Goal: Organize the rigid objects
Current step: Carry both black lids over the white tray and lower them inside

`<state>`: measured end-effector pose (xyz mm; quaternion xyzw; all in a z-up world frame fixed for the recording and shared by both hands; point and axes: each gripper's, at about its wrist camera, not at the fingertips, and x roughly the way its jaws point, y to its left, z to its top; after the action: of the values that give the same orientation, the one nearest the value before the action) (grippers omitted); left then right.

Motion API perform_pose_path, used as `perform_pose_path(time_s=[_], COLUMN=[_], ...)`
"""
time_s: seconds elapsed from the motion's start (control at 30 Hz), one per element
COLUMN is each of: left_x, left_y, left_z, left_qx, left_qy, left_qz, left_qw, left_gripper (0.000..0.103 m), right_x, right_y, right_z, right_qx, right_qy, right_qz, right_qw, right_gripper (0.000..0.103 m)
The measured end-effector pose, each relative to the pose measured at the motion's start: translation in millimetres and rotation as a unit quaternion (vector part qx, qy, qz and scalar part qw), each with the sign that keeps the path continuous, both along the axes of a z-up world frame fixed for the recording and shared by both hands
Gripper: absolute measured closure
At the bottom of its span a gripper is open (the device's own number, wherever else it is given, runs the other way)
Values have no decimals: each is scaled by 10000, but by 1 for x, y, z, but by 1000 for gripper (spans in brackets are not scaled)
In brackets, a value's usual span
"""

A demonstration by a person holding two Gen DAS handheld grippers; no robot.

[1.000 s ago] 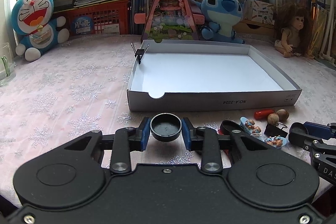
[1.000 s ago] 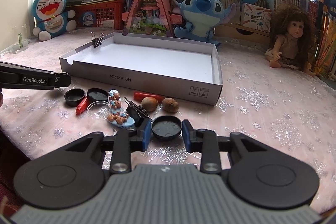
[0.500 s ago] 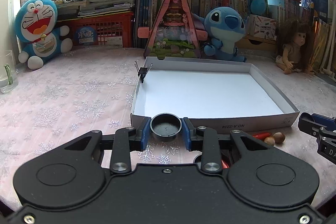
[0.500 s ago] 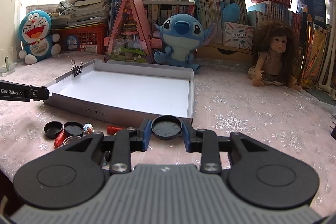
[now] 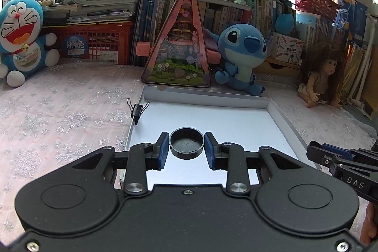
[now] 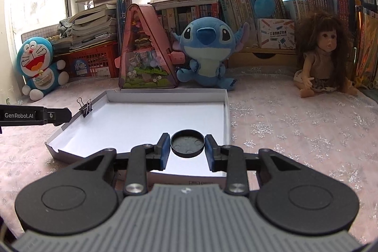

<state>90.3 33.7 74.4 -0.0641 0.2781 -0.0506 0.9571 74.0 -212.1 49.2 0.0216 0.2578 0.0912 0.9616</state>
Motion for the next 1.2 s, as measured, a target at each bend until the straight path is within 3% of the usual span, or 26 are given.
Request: perform_pose_path(time_s=[0.3, 0.53, 0.9, 1.2], left_x=[64, 114, 134, 134], left_y=[-15, -20, -26, -29], left_z=[-16, -30, -50, -54], left_qx=[-24, 60, 77, 160], left_qy=[656, 1246, 1525, 1509], left_qz=[-275, -345, -372, -396], left_qw=[9975, 9916, 9876, 9876], left_gripper=[73, 73, 73, 73], right_x=[58, 106, 135, 141], right_y=[0, 11, 24, 27], right_z=[-3, -5, -20, -27], right_qx=[557, 374, 185, 113], right_qy=[930, 1684, 1965, 2049], right_qz=[181, 205, 155, 124], right_qw=[9939, 9848, 9802, 9786], right_gripper=[66, 66, 66, 66])
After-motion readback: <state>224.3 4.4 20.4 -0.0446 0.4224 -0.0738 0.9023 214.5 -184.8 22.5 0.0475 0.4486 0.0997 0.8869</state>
